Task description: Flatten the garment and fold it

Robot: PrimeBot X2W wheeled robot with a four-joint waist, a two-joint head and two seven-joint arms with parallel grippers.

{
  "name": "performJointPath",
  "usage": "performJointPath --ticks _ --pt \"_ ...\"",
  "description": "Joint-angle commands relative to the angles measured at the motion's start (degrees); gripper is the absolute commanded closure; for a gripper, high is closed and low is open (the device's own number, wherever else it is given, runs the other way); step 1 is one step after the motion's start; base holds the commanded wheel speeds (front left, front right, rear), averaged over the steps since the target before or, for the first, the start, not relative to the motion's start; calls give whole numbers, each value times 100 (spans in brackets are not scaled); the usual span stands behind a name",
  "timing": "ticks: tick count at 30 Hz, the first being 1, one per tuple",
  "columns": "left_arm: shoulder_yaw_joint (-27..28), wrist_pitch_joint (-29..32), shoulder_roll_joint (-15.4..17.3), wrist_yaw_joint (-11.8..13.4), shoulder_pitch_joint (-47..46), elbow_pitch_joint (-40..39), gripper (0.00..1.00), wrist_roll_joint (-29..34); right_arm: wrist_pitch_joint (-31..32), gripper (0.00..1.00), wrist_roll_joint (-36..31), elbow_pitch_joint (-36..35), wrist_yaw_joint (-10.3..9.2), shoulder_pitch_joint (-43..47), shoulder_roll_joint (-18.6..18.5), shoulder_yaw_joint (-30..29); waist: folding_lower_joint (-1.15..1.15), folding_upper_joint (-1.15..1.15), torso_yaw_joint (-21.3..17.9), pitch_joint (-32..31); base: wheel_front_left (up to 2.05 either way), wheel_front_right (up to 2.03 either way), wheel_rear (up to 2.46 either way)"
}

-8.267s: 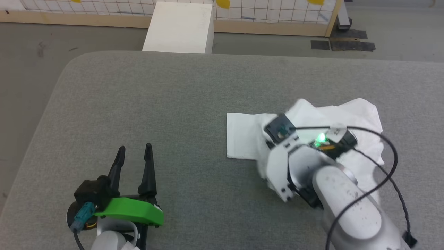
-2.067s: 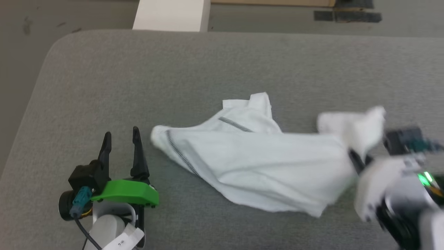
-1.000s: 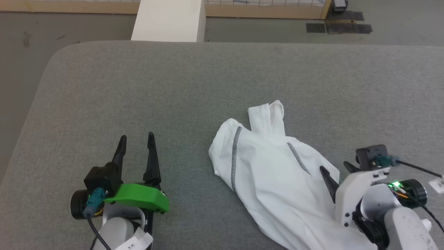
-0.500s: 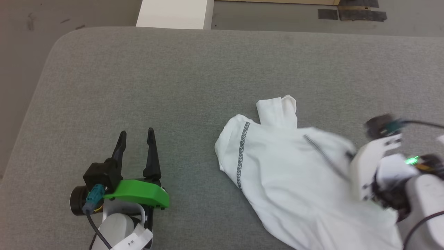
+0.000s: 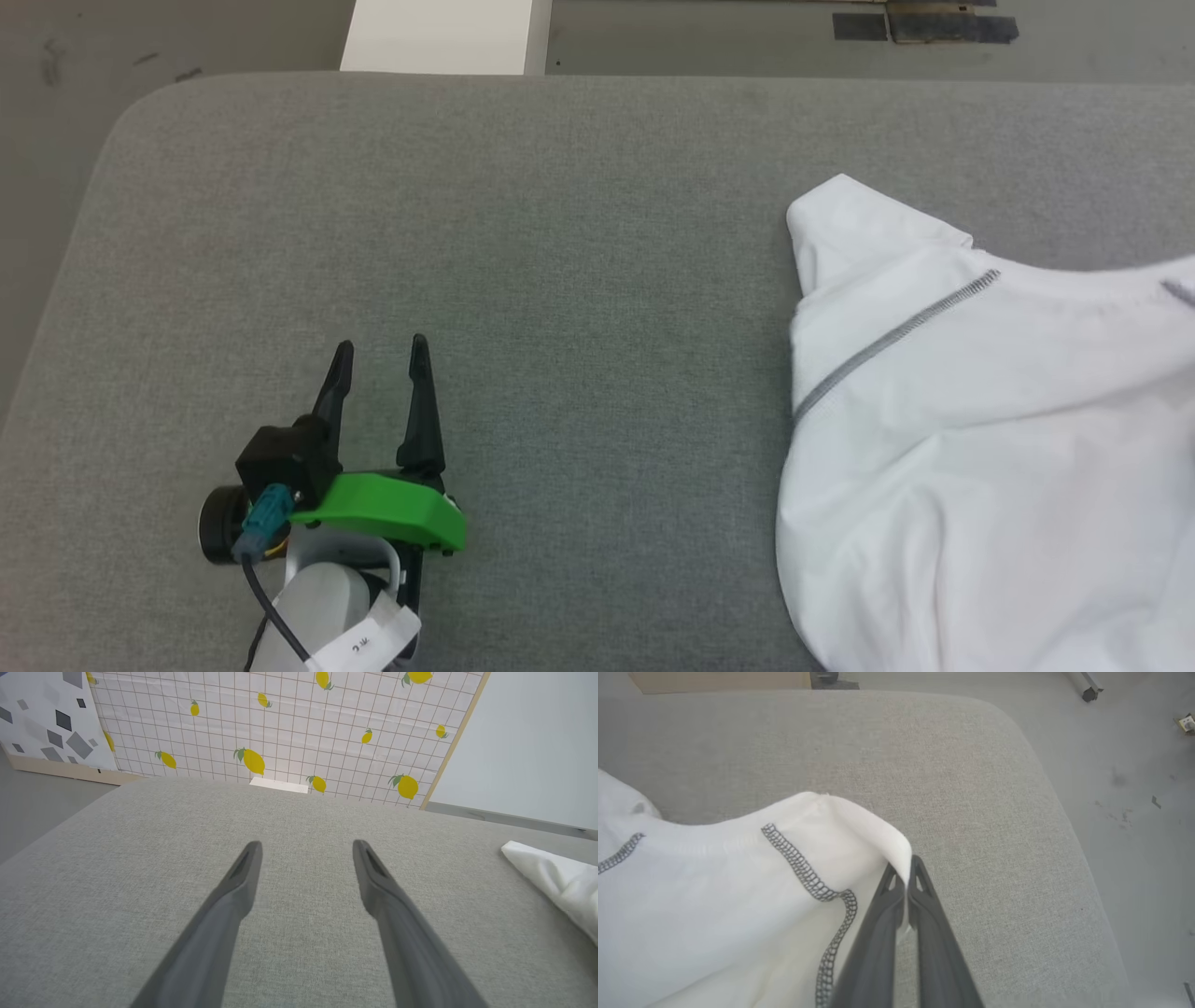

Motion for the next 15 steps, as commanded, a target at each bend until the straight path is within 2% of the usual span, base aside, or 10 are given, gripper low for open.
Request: performJointPath --ticks 1,5,6,7,11,15 --pt "-5 -27 -9 -26 -103 7 0 -14 37 100 -56 136 19 -6 75 -101 0 0 -6 56 0 0 0" --pt "-8 -27 -9 -48 -150 20 0 19 99 100 -27 600 19 38 376 -278 0 0 -82 146 0 0 0" --pt "-19 -27 -9 -60 -163 31 0 28 58 54 12 661 19 54 469 -288 0 0 -108 153 0 0 0" --pt "-34 -27 -9 -75 -174 44 0 30 -9 2 51 695 19 77 535 -290 0 0 -130 152 0 0 0" --pt "-168 -27 -9 -167 -244 114 0 30 -784 0 264 624 19 218 769 -333 0 0 -225 88 0 0 0" --pt "-502 -12 -9 -283 -368 211 0 -100 -1971 0 569 126 19 678 1082 -44 0 0 -363 -64 0 0 0"
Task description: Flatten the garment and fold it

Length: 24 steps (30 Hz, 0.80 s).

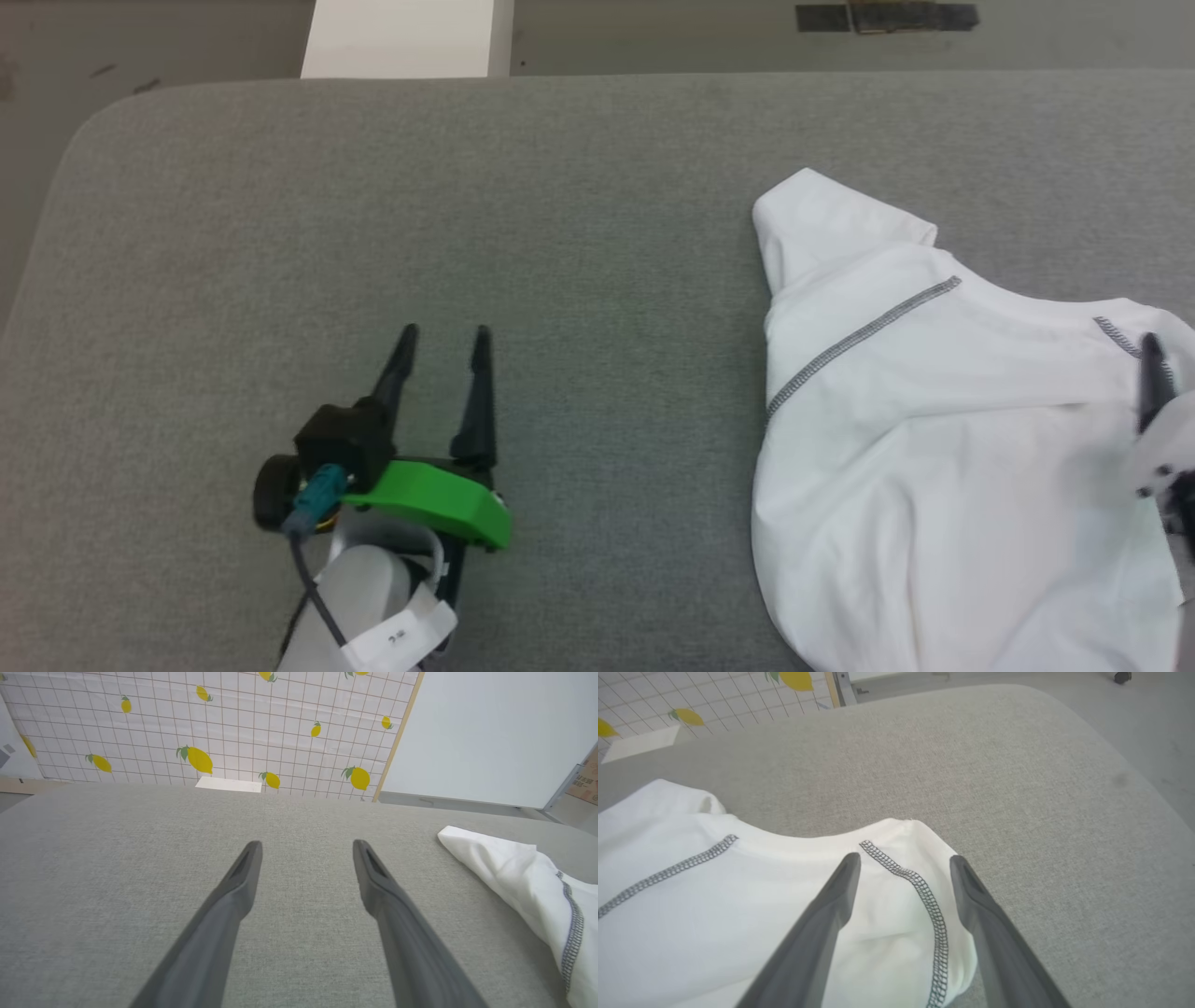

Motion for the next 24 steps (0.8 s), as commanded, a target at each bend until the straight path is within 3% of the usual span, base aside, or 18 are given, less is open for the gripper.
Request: performJointPath --ticks 1,5,9,17,24 --pt "-139 10 -10 -57 -157 42 0 -121 -417 0 139 -218 19 269 112 237 0 0 -162 -140 0 0 0" --pt "-571 201 -10 -149 -397 204 0 -292 -1299 0 433 -790 19 931 334 828 0 0 -465 -282 0 0 0" --pt "-976 524 -10 -223 -749 486 0 -420 -1788 0 567 -1167 19 1427 449 1375 0 0 -806 -339 0 0 0" --pt "-1483 1337 -10 -161 -1502 1223 0 -777 -2048 0 942 -1298 19 1747 485 2077 0 0 -1417 -204 0 0 0" --pt "-1748 2114 -10 130 -2121 1840 0 -1093 -2126 0 1020 -1224 19 1642 486 2247 0 0 -1677 -35 0 0 0"
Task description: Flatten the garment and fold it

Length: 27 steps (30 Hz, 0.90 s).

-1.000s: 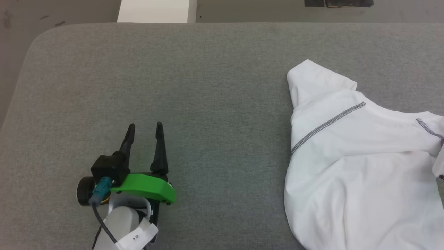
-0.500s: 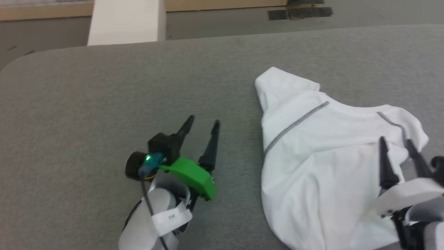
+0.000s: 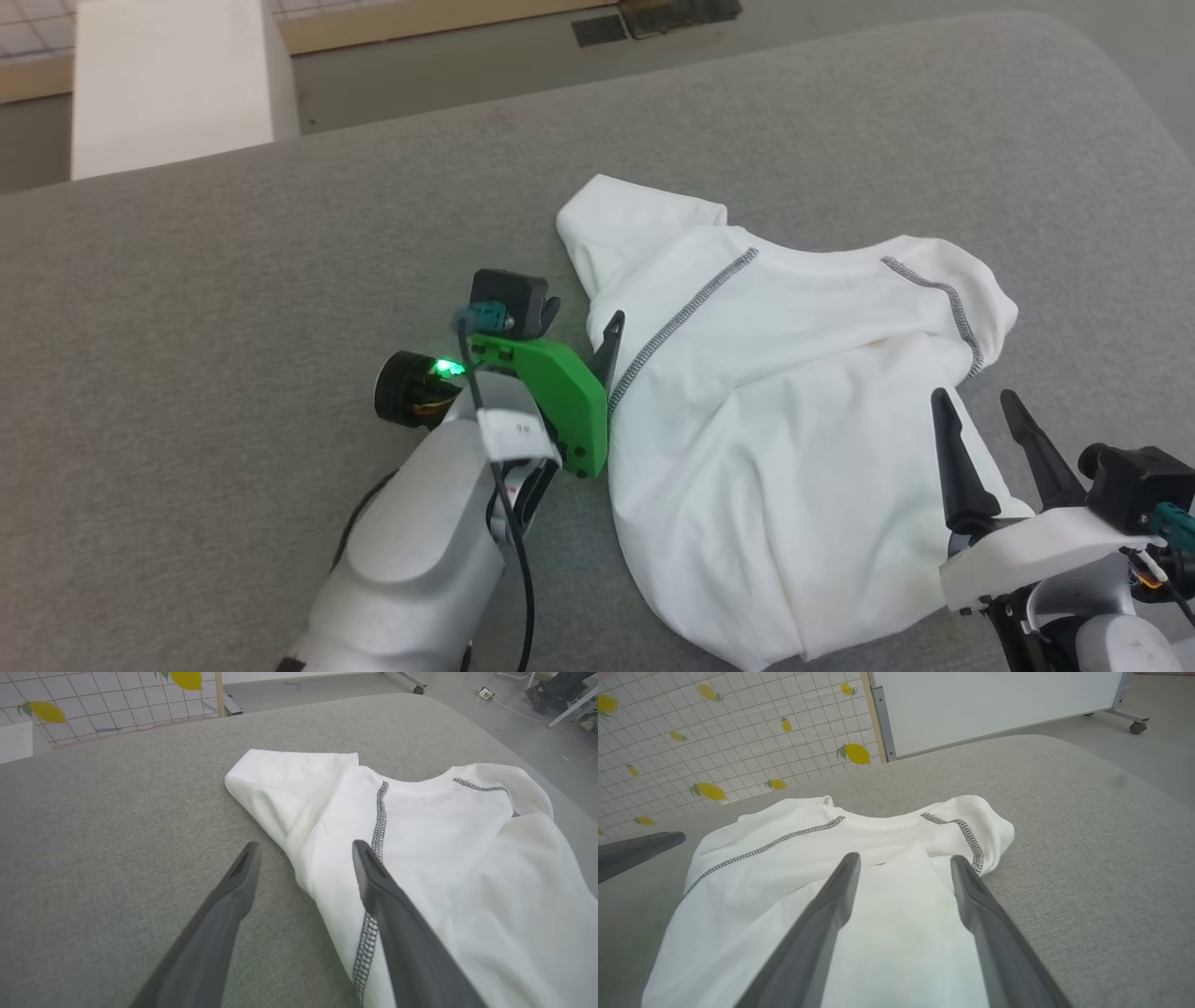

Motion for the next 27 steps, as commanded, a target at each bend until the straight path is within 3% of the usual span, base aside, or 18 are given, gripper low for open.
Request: performJointPath --ticks 1,6,7,8,9,10,14,19,23,27 --pt "-26 117 15 83 -174 102 0 -101 -60 0 38 16 20 -74 6 35 0 0 -156 136 0 0 0" --pt "-86 685 15 438 -457 480 0 -251 -120 0 81 58 20 -136 6 136 0 0 -249 228 0 0 0" --pt "-121 1092 21 602 -536 693 0 -250 -145 0 95 84 20 -166 7 178 0 0 -275 238 0 0 0" --pt "-134 1217 21 605 -547 721 23 -275 -156 0 99 91 20 -170 7 182 0 0 -276 236 0 0 0" --pt "-143 1277 21 596 -549 712 71 -299 -166 0 100 96 20 -169 7 182 0 0 -272 230 0 0 0" --pt "-168 1338 21 571 -541 690 100 -317 -175 0 101 101 20 -163 7 173 0 0 -260 217 0 0 0" --pt "-243 1445 20 428 -434 533 100 -426 -171 0 88 109 20 -135 7 115 0 0 -144 154 0 0 0" --pt "-200 1127 19 370 -248 249 100 -567 -129 0 68 60 20 -119 7 81 0 0 56 44 0 0 0" --pt "-40 689 63 495 -73 -33 100 -609 -72 0 38 -3 20 -110 7 83 0 0 202 -83 0 0 0" --pt "250 306 321 763 296 -481 100 -632 -20 0 13 -67 20 -64 7 51 0 0 308 -216 0 0 0"
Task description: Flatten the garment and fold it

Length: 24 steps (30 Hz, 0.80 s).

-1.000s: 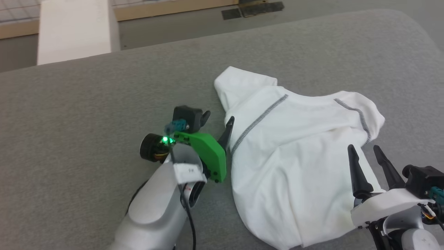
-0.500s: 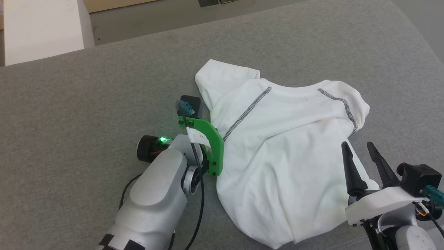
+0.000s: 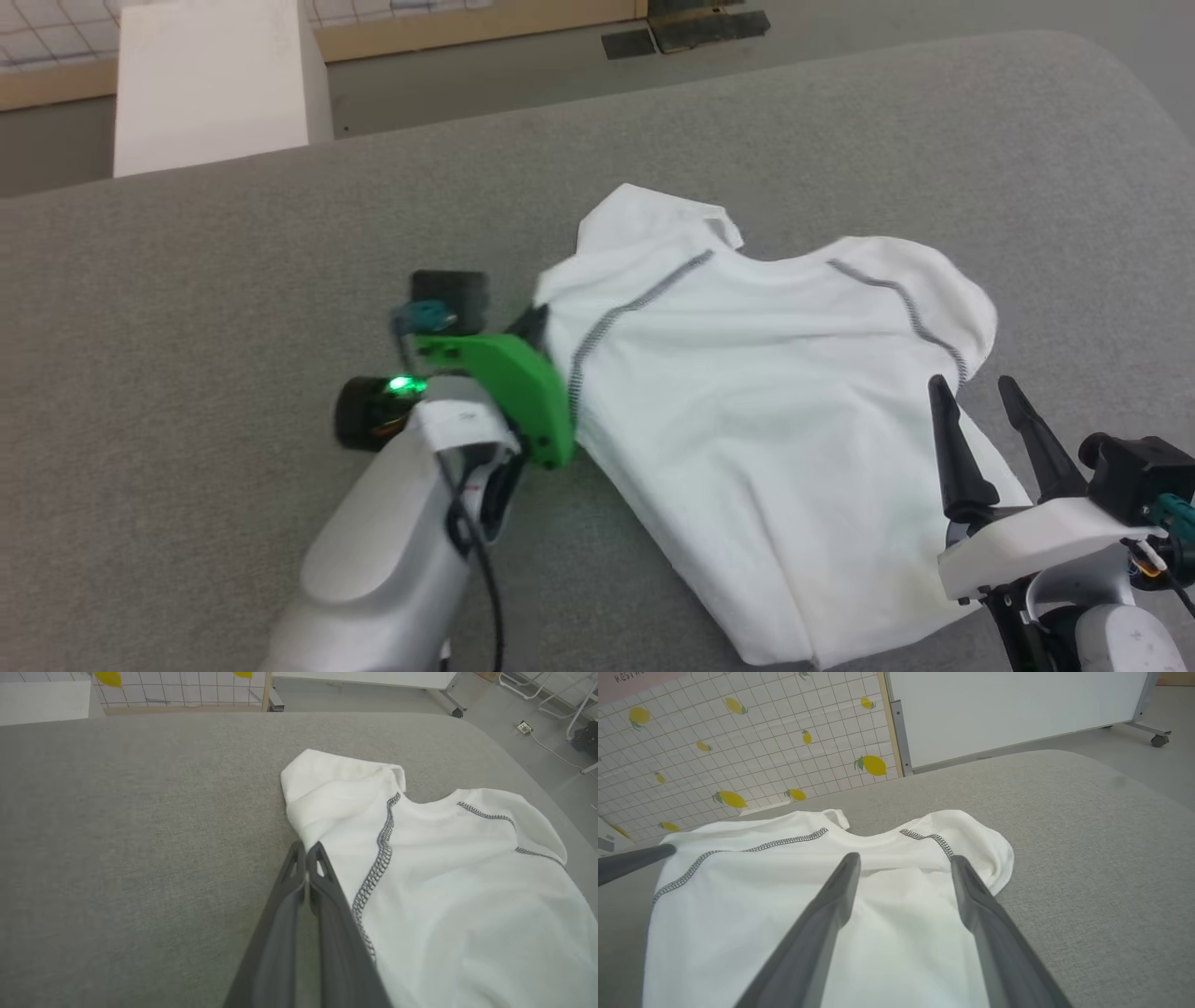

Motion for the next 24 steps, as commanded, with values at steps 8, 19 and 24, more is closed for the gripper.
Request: performJointPath --ticks 8,19,24 --pt "979 -109 1187 975 1636 -1534 100 -118 98 0 -75 -153 20 214 7 -161 0 0 302 -304 0 0 0" --pt "1619 131 1613 1460 2920 -2245 0 -472 411 0 -307 -87 20 -44 7 -197 0 0 626 -227 0 0 0" --pt "1679 -816 1384 1340 2761 -2265 0 -308 718 0 -789 199 20 -912 -27 186 0 0 779 -21 0 0 0"
